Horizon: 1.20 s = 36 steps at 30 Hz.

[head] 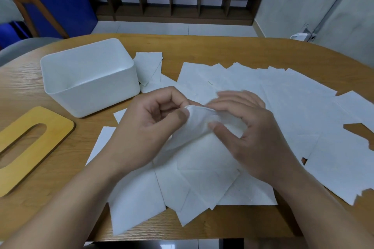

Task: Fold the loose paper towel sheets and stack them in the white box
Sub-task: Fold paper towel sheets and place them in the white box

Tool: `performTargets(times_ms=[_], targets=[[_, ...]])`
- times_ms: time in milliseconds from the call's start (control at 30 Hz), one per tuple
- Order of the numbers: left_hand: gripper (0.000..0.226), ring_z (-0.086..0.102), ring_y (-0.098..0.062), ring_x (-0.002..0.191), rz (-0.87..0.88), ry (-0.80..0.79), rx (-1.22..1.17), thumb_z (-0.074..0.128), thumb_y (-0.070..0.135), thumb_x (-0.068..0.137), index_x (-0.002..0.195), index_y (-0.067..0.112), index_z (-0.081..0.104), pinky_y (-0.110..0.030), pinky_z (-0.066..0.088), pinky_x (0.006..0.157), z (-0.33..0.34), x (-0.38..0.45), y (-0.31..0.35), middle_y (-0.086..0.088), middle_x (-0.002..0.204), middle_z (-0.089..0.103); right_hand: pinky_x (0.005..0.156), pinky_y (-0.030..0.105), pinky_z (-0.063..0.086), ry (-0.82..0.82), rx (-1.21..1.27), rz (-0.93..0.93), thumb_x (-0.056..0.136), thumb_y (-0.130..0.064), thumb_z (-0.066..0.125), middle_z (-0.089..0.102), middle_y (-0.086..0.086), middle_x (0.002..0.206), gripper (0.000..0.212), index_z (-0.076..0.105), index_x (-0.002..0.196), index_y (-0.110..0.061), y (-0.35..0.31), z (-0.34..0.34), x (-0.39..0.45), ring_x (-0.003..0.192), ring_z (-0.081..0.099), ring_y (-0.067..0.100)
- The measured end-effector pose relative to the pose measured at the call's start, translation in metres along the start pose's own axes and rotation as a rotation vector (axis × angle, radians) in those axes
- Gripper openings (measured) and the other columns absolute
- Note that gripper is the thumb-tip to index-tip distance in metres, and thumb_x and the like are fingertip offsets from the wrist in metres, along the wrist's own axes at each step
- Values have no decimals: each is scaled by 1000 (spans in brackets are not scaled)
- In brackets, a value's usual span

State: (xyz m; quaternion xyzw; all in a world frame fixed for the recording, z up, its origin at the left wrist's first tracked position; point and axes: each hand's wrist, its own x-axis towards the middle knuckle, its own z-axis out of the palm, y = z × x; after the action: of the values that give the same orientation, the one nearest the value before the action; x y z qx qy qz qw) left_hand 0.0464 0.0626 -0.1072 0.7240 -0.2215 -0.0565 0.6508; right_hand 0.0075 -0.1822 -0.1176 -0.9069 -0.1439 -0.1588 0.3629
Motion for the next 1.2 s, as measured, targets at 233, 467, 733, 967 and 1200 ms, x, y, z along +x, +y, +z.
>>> performTargets(times_ms=[233,467,733,967,1200], targets=[[24,50,-30,67,-40,104,-44,75,23,103,126,17,70,-31,40,62,7,5,3,-1,82,71,86,38,65,-33,464,264,100,-13,80,83,-6,103,14,83,107,-24,-2,-18,2,100,80,17],[8,49,-20,63,-98,119,243,80,20,100,97,25,84,-25,42,62,9,4,-10,5,70,67,61,43,42,-137,388,423,91,-37,88,62,19,73,20,82,111,-36,12,-38,5,62,49,45],[7,68,-8,79,-110,5,621,81,33,97,101,38,81,-22,52,66,13,-2,-13,18,84,75,57,14,42,-260,10,347,89,-38,90,56,-23,58,13,79,97,-35,16,-28,-1,56,52,6],[17,61,-6,91,-4,-36,847,78,37,98,115,34,78,-31,53,78,17,-1,-18,17,98,68,78,16,43,-233,-116,268,87,-40,90,65,-24,98,29,78,113,-34,22,-24,-5,91,60,-3],[65,47,-8,111,-56,-130,925,51,89,83,129,44,66,-34,45,98,15,-2,-14,24,113,58,97,21,45,-350,-137,254,92,-52,81,61,-30,127,49,66,138,-43,19,-23,-4,118,53,-1]])
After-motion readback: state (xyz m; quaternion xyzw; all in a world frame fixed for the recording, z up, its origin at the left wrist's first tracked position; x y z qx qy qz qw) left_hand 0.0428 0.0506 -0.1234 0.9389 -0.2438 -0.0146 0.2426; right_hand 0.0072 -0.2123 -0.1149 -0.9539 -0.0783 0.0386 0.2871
